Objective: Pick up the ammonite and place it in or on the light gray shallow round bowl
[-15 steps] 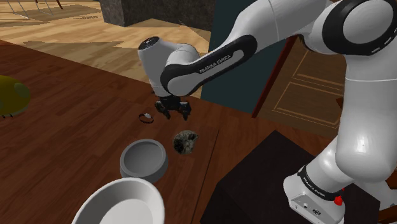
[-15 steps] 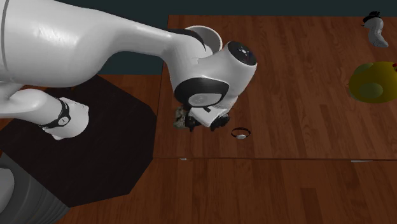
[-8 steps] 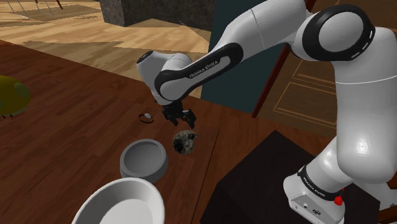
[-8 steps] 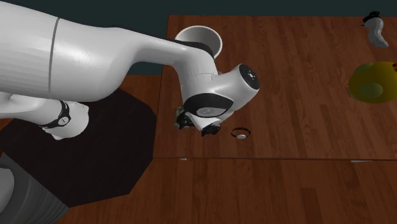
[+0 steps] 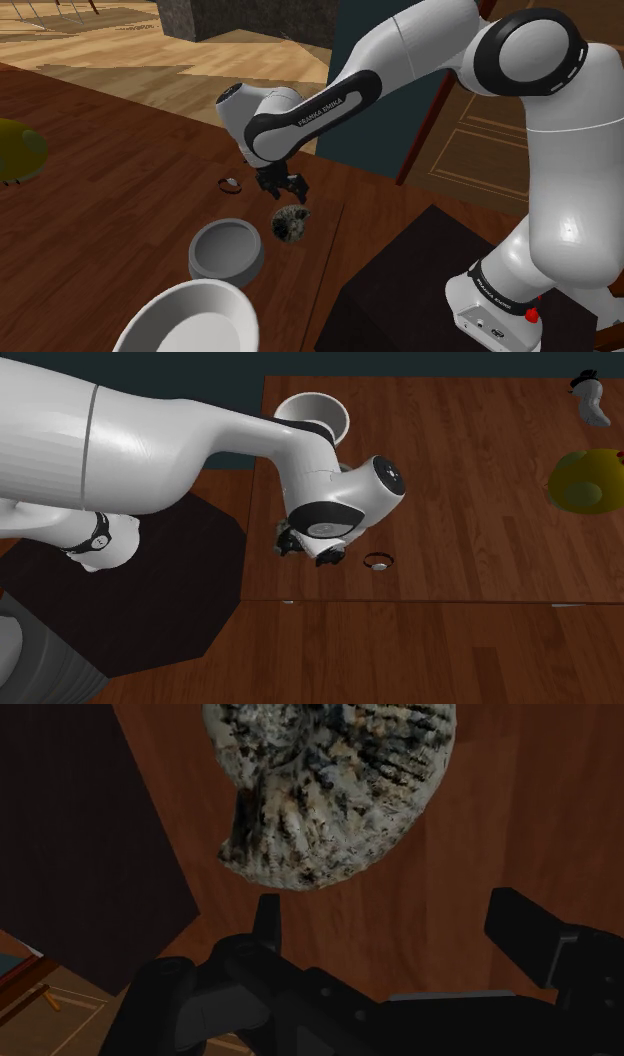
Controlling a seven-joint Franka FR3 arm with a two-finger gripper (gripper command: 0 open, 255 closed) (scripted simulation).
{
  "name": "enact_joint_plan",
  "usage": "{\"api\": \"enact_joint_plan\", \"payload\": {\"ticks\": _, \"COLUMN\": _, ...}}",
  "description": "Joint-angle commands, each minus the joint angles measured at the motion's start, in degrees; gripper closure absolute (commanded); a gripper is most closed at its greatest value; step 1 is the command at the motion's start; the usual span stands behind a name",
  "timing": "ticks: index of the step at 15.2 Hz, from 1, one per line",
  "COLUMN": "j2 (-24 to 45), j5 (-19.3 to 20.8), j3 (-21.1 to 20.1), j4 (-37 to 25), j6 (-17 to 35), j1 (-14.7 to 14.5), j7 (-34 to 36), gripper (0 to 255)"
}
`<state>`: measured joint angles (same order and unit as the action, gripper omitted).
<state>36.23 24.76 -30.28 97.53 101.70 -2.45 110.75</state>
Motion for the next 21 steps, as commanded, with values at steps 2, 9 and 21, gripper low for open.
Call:
{"api": "enact_joint_plan", "payload": {"ticks": 2, "j2": 0.0, "j5": 0.0, "j3": 0.0, "j4": 0.0, "j6": 0.0, "j1": 0.0, "j7": 0.0, "gripper": 255}}
{"api": "enact_joint_plan", "payload": {"ticks": 9, "j2": -0.5, "j5": -0.4, "j3": -0.2, "j4": -0.7, "j6": -1.1, "j1": -0.1, "j7": -0.3, "gripper": 255}}
{"api": "enact_joint_plan", "payload": {"ticks": 21, "j2": -17.2, "j5": 4.4, "j3": -8.9, "j4": 20.2, "j6": 17.2, "j1": -1.2, "j7": -1.7, "gripper": 0}}
